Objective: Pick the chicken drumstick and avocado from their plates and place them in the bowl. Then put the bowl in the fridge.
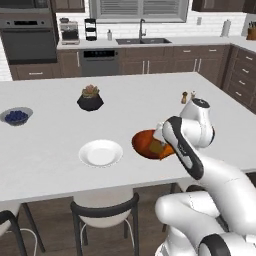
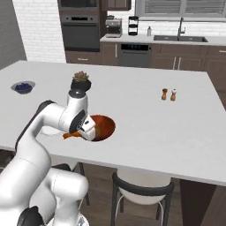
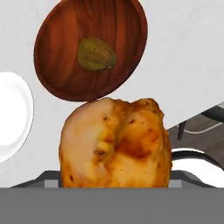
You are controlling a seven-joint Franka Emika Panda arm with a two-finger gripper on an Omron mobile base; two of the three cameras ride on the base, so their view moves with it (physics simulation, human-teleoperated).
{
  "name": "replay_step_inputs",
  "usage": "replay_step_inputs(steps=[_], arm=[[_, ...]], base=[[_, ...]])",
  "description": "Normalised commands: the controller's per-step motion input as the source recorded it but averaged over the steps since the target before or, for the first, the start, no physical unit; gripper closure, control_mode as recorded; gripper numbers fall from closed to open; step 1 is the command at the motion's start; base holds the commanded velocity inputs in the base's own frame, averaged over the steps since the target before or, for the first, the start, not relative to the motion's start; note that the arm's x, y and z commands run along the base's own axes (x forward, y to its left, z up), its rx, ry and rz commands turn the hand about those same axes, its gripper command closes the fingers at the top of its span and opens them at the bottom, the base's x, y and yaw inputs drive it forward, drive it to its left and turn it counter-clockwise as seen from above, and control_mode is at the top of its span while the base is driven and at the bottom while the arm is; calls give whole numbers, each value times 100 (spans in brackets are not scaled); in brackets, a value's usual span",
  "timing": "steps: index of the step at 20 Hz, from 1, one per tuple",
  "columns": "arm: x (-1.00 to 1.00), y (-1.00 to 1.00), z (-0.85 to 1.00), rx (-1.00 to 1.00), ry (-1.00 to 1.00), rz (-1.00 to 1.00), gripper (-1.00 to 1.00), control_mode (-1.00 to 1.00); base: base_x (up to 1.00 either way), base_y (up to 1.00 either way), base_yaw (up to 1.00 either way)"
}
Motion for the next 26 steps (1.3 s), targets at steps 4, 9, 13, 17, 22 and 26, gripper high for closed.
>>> replay_step_inputs(steps=[4,9,13,17,22,26], arm=[[100,-27,0,2,7,4,100,-100],[100,-11,-1,0,14,1,100,-100],[100,0,-17,0,13,0,100,-100],[93,0,-36,0,8,0,100,-100],[64,0,-48,0,1,0,100,-100],[5,1,-46,0,0,0,100,-100]], base=[[0,0,0],[0,0,0],[0,0,0],[0,0,0],[0,0,0],[0,0,0]])
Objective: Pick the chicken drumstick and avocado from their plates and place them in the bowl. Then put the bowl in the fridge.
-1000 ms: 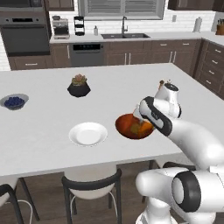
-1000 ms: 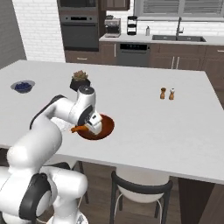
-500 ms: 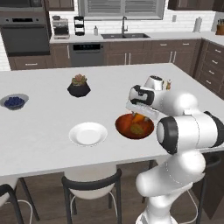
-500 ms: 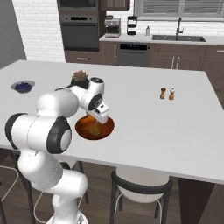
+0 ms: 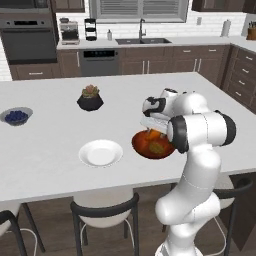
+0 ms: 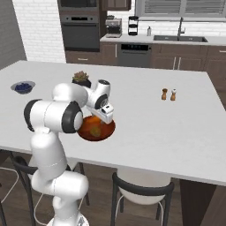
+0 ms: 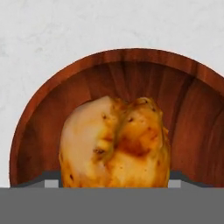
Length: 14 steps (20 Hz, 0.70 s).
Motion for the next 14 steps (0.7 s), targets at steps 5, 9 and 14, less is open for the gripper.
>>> replay_step_inputs(steps=[5,9,14], arm=[[5,7,-41,0,3,0,100,-100],[2,29,-36,0,2,0,-100,-100],[-14,17,-7,0,0,1,-100,-100]], base=[[0,0,0],[0,0,0],[0,0,0]])
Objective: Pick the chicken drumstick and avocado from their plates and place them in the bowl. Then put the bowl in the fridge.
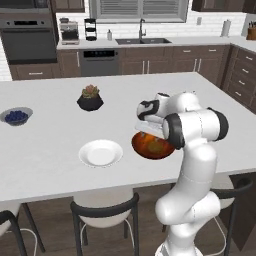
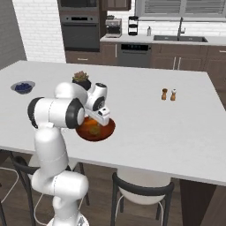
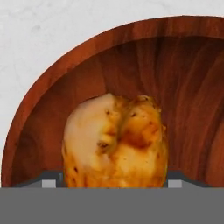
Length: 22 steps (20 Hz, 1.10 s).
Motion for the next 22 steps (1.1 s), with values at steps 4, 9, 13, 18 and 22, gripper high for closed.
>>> replay_step_inputs(steps=[4,9,13,18,22], arm=[[-44,2,14,0,-7,6,-100,-100],[-72,-3,40,0,-22,0,-100,-100],[-85,-29,34,0,-9,0,-100,-100],[-56,-66,18,0,-14,0,-100,-100],[-5,-66,16,4,-3,0,-100,-100]], base=[[0,0,0],[0,0,0],[0,0,0],[0,0,0],[0,0,0]])
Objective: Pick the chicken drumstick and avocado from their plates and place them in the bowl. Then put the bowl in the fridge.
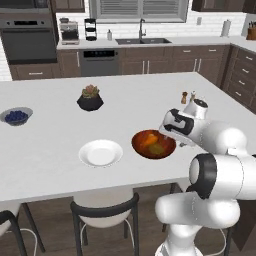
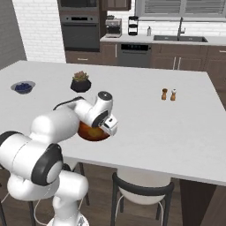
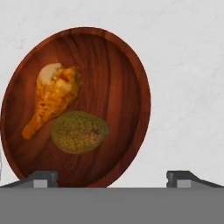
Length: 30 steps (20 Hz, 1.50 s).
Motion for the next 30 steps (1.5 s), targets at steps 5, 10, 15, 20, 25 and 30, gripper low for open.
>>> replay_step_inputs(steps=[5,10,15,20,25,30], arm=[[0,-59,0,13,1,0,-100,-100],[13,-24,-18,11,4,0,-100,-100],[34,4,-37,0,6,0,-100,-100],[26,19,-37,0,2,0,-100,-100],[21,17,-36,1,5,0,-100,-100],[22,28,-31,1,5,0,100,-100]], base=[[0,0,0],[0,0,0],[0,0,0],[0,0,0],[0,0,0],[0,0,0]])
